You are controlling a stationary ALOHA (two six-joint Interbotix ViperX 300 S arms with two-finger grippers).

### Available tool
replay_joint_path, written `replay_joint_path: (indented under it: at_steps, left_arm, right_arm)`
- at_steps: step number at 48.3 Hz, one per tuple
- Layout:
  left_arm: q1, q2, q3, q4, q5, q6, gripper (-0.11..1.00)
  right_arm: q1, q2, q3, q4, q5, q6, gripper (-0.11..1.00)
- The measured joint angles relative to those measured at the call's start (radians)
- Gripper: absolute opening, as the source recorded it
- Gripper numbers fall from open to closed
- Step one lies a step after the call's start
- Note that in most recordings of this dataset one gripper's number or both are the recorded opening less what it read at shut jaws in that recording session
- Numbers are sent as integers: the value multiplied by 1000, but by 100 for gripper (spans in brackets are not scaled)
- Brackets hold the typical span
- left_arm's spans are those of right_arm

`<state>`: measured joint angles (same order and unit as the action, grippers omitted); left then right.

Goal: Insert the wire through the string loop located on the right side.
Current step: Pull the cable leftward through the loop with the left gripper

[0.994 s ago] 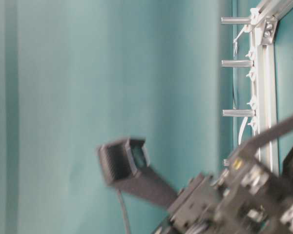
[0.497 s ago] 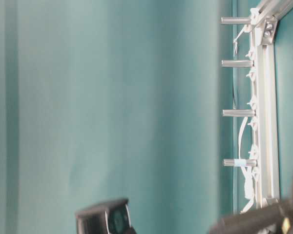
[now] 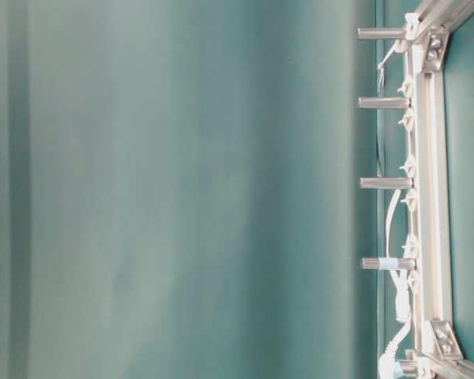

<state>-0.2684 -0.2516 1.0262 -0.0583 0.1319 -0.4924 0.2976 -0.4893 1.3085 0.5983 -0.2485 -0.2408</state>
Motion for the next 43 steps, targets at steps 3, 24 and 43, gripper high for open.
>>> replay_joint_path:
  at_steps: [3,24,43]
  left_arm:
    - [-12,-17,15,-2,26,-23,20]
    - [-29,-32,37,-2,89,-34,20]
    - [-28,-28,35,0,104,-34,55]
  right_arm:
    - [0,0,0,0,-3,0,87]
    - [0,0,-2,0,-15,0,87]
    - [-5,2,0,0,-15,0,87]
